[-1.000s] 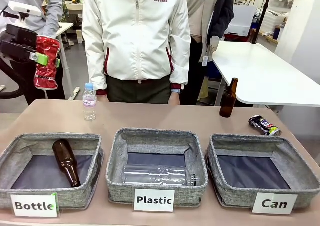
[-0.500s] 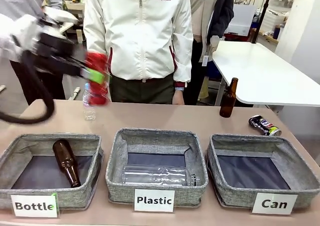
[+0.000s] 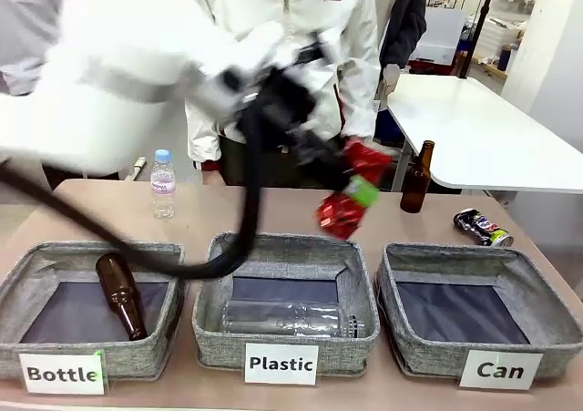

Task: Sort the can waste into the basket.
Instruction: Pick up the can waste from the table and place it in the right Fabric basket.

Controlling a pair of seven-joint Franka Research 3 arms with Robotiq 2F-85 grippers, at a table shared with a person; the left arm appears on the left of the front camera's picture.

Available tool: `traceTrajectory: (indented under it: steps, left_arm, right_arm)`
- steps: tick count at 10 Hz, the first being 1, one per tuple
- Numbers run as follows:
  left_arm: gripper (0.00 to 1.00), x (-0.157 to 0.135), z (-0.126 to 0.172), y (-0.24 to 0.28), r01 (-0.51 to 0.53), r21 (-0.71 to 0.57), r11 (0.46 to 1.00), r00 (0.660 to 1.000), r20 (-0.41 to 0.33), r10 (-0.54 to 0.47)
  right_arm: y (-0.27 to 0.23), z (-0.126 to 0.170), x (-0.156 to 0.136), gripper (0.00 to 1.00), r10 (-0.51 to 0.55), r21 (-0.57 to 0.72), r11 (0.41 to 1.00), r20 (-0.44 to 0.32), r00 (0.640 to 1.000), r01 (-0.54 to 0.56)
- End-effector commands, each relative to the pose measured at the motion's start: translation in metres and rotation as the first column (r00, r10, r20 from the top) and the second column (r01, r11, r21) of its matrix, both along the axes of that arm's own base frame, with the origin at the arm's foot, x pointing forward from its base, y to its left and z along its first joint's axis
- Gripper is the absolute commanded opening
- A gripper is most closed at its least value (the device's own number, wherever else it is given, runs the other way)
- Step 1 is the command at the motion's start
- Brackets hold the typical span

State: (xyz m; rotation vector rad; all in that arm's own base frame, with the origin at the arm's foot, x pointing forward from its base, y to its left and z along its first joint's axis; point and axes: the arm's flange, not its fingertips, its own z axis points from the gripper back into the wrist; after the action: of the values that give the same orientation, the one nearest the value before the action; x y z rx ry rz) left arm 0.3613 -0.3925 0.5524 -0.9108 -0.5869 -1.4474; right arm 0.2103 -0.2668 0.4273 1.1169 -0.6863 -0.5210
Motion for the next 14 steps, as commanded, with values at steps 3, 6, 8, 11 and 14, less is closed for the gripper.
traceTrajectory:
  steps: [3,6,8,11,14]
  left_arm:
    - [0.27,0.086,0.000,-0.168,-0.010,0.288,0.958,1.000,0.008,0.008]
    - [0.27,0.075,-0.040,-0.259,0.078,0.394,0.916,0.996,0.000,-0.085]
    - [0.27,0.066,-0.058,-0.295,0.105,0.456,0.884,0.992,0.018,-0.127]
    - [0.27,0.066,-0.077,-0.313,0.096,0.494,0.864,0.991,0.034,-0.129]
    - [0.27,0.069,-0.077,-0.312,0.095,0.519,0.850,0.985,0.074,-0.155]
  right_arm:
    - [-0.001,0.000,0.002,1.00,-0.003,0.000,1.000,0.037,0.999,0.003]
    - [-0.043,0.019,-0.036,1.00,0.027,-0.027,0.999,-0.046,0.999,-0.028]
    - [-0.085,0.021,-0.077,1.00,0.131,-0.045,0.990,-0.125,0.983,-0.137]
    - [-0.099,0.008,-0.074,1.00,0.006,-0.012,1.000,-0.107,0.994,-0.007]
    - [-0.090,0.019,-0.089,1.00,0.077,-0.029,0.996,-0.161,0.984,-0.083]
